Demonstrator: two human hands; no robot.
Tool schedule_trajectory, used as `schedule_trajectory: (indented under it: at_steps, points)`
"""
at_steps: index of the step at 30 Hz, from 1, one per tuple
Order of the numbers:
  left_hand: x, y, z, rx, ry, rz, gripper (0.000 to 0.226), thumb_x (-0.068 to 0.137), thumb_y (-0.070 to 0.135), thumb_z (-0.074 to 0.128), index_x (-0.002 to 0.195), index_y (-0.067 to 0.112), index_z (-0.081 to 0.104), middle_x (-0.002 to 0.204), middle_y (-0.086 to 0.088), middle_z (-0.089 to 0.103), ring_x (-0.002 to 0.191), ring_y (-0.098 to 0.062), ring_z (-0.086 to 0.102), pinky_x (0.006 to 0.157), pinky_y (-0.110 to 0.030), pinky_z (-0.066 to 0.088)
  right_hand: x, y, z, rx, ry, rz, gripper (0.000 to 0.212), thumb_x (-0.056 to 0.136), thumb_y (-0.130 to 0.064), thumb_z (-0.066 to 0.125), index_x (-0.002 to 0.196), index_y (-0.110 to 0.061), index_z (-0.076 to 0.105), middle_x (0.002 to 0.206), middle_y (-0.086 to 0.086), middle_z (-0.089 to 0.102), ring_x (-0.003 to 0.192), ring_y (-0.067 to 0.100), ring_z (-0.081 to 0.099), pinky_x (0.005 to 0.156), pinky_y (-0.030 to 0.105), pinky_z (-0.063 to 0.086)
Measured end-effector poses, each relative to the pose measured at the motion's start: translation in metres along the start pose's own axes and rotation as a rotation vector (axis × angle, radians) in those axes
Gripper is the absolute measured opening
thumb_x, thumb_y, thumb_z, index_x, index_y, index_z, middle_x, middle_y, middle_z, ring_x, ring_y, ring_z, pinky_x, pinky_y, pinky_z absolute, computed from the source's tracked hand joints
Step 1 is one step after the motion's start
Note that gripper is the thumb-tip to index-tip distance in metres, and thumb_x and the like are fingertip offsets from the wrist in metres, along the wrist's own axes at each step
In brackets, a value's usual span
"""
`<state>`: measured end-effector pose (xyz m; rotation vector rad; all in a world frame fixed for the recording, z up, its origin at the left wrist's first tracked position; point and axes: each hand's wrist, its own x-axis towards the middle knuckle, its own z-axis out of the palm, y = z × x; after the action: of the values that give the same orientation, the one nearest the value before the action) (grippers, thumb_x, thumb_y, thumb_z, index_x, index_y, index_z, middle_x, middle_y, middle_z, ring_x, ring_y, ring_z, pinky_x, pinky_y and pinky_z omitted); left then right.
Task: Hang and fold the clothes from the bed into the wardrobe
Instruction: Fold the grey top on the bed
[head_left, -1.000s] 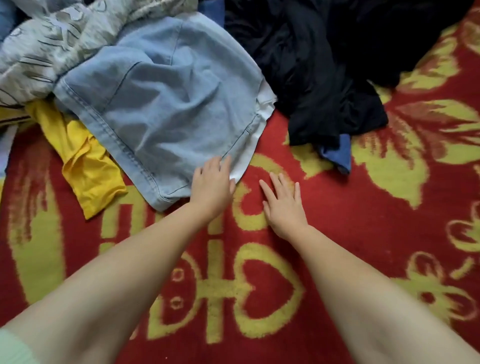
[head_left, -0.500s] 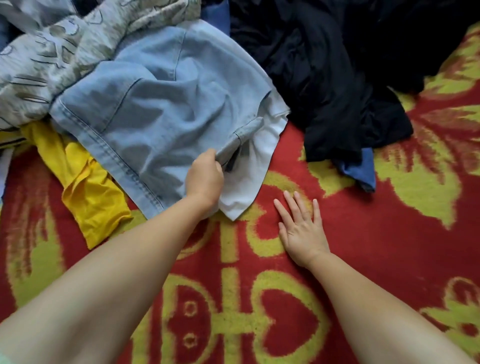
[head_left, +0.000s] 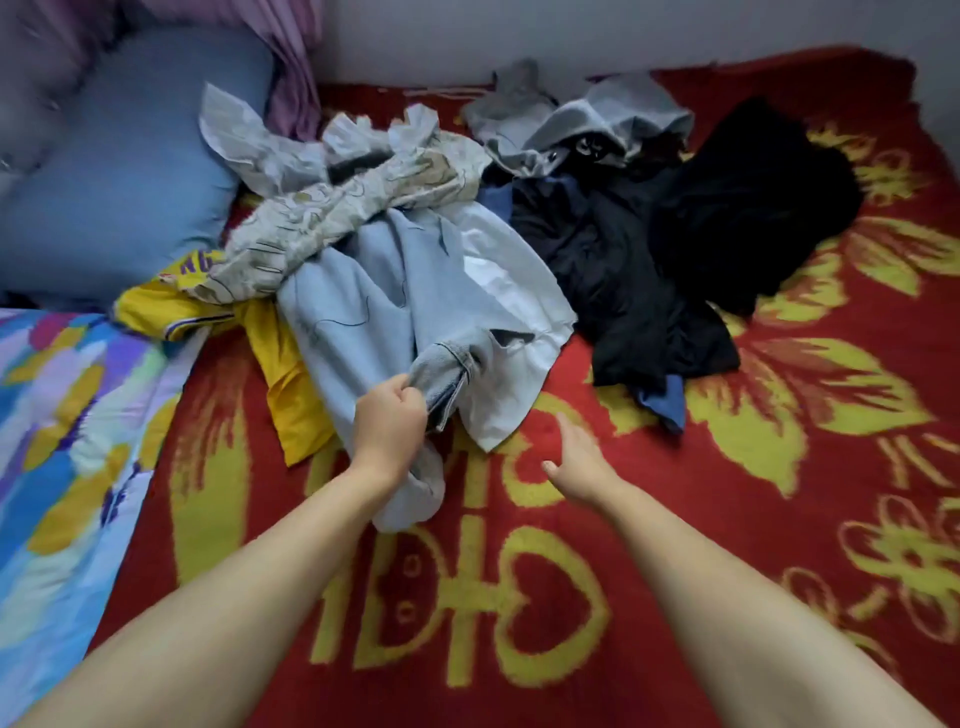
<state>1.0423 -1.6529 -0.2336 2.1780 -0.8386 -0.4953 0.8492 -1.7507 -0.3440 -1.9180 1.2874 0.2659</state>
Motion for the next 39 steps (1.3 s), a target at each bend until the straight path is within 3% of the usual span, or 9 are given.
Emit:
schedule_trajectory:
  at_steps: [8, 11, 16, 19, 23, 31, 33, 36, 39]
  points:
    - [-0.065, 0.109, -0.109, -0.025, -0.107, 0.461, 0.023, 0.071, 0.015, 0.036, 0.051, 0.004, 0.039, 0.048, 0.004, 0.029, 0.047, -0.008, 0.025, 0.05, -0.028, 0.022, -0.095, -0.102, -0.072, 0.127, 0.215, -0.348, 0.101, 0.085, -0.031, 0.069, 0.154, -0.017, -0.004, 0.161, 0.004, 0.007, 0.147, 0.022, 0.012, 0.115, 0.035, 0.022]
    - [-0.09, 0.153, -0.147, 0.029, -0.153, 0.65, 0.025, 0.071, 0.012, 0.037, 0.049, 0.019, 0.029, 0.048, 0.007, 0.029, 0.048, -0.008, 0.027, 0.049, -0.024, 0.022, -0.125, -0.125, -0.104, 0.116, 0.233, -0.383, 0.101, 0.083, -0.031, 0.071, 0.154, -0.02, 0.001, 0.16, 0.008, 0.009, 0.147, 0.023, 0.01, 0.117, 0.038, 0.021]
    - [-0.127, 0.213, -0.202, 0.036, 0.005, 1.014, 0.03, 0.074, 0.014, 0.034, 0.053, 0.032, 0.023, 0.046, 0.018, 0.024, 0.044, -0.003, 0.033, 0.047, -0.014, 0.022, -0.172, -0.14, -0.153, -0.199, 0.082, -0.414, 0.044, 0.086, -0.04, 0.061, 0.116, -0.008, 0.062, 0.125, 0.015, 0.058, 0.121, 0.03, 0.051, 0.096, 0.035, 0.044]
    - [-0.119, 0.218, -0.229, 0.08, 0.199, 0.939, 0.025, 0.074, 0.021, 0.033, 0.051, 0.014, 0.035, 0.047, 0.011, 0.026, 0.051, -0.01, 0.031, 0.052, -0.025, 0.02, -0.2, -0.142, -0.177, -0.183, 0.126, -0.406, 0.033, 0.096, -0.034, 0.051, 0.104, -0.005, 0.065, 0.106, 0.017, 0.066, 0.1, 0.03, 0.061, 0.069, 0.027, 0.036]
    - [-0.096, 0.18, -0.251, 0.249, 0.338, 0.53, 0.03, 0.071, 0.023, 0.035, 0.063, 0.006, 0.059, 0.061, -0.018, 0.053, 0.071, -0.038, 0.055, 0.062, -0.04, 0.038, -0.233, -0.147, -0.224, -0.027, 0.223, -0.326, 0.028, 0.094, -0.025, 0.052, 0.072, -0.01, 0.059, 0.071, 0.008, 0.056, 0.07, 0.021, 0.052, 0.061, 0.028, 0.033]
    - [-0.11, 0.139, -0.216, 0.259, -0.005, 0.275, 0.026, 0.071, 0.019, 0.041, 0.075, 0.007, 0.064, 0.084, -0.014, 0.066, 0.089, -0.032, 0.06, 0.072, -0.033, 0.04, -0.28, -0.19, -0.252, 0.266, 0.113, -0.259, 0.025, 0.093, -0.014, 0.053, 0.069, -0.019, 0.049, 0.068, -0.003, 0.05, 0.059, 0.006, 0.044, 0.052, 0.017, 0.036]
    - [-0.131, 0.152, -0.203, 0.155, 0.027, 0.397, 0.016, 0.082, 0.009, 0.05, 0.085, 0.015, 0.065, 0.091, -0.006, 0.065, 0.091, -0.024, 0.06, 0.079, -0.031, 0.043, -0.289, -0.196, -0.245, 0.579, 0.05, -0.274, 0.018, 0.089, -0.004, 0.054, 0.073, -0.011, 0.053, 0.061, 0.001, 0.053, 0.052, 0.01, 0.049, 0.048, 0.021, 0.039]
    - [-0.186, 0.165, -0.183, 0.08, -0.008, 0.792, 0.007, 0.087, 0.029, 0.05, 0.087, 0.025, 0.056, 0.085, 0.011, 0.056, 0.08, -0.007, 0.053, 0.072, -0.024, 0.043, -0.307, -0.208, -0.236, 0.825, -0.049, -0.307, 0.022, 0.088, 0.008, 0.047, 0.071, -0.005, 0.052, 0.055, 0.006, 0.053, 0.046, 0.014, 0.052, 0.044, 0.022, 0.042]
    - [-0.229, 0.145, -0.154, 0.372, -0.04, 1.108, 0.053, 0.086, 0.064, 0.048, 0.116, 0.021, 0.052, 0.108, 0.003, 0.057, 0.099, -0.012, 0.053, 0.087, -0.025, 0.045, -0.323, -0.224, -0.238, 0.873, -0.067, -0.344, 0.027, 0.09, 0.009, 0.043, 0.068, -0.002, 0.053, 0.051, 0.007, 0.055, 0.042, 0.013, 0.055, 0.041, 0.02, 0.045]
